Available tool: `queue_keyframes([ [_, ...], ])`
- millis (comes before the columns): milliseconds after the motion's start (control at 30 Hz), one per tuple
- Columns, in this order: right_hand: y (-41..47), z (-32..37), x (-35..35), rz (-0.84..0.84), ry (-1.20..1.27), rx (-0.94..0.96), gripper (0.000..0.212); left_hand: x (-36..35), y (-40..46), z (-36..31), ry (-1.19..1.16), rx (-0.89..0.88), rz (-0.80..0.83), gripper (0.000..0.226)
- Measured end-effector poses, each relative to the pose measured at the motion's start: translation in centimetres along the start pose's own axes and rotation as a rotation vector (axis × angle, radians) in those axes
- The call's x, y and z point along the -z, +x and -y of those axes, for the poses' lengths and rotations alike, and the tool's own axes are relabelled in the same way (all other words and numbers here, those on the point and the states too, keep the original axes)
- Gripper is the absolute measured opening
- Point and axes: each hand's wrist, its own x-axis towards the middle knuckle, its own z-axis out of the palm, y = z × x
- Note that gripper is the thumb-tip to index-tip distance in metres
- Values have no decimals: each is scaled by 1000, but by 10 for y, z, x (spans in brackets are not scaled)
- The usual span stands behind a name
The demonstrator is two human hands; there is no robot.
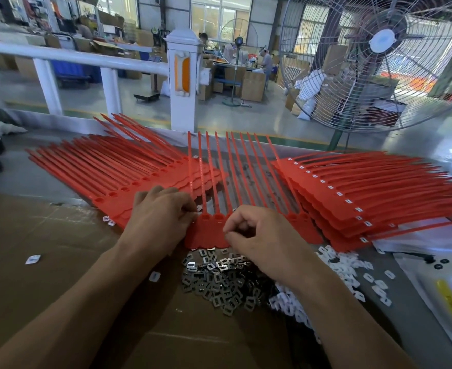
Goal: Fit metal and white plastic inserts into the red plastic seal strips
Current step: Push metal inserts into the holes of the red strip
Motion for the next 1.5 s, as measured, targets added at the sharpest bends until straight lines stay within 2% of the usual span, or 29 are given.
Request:
queue_keyframes([
  [100,2,-2,-5,-57,85,-58,13,4,-2,-7,-54,-40,-19,6],
  [300,3,-3,-6,-141,333,-161,10,6,-8,-30,-316,-252,-9,9],
  [433,7,-3,-8,-139,461,-229,15,9,-8,-33,-342,-305,-37,13],
  [700,8,-9,-9,-59,643,-224,12,15,-9,-36,-278,-363,-41,7],
  [867,8,-8,-11,-92,498,-189,16,10,-9,-35,-330,-298,-48,15],
  [967,7,-5,-12,-127,395,-175,21,8,-9,-37,-332,-267,-34,7],
  [1233,7,-4,-9,-100,452,-217,24,15,-9,-38,-232,-343,-77,12],
  [1367,5,-8,-6,-184,144,-172,23,16,-4,-26,-198,-220,-122,10],
  [1500,4,-10,-6,-175,-34,-161,22,12,1,-6,-139,-57,-58,11],
])
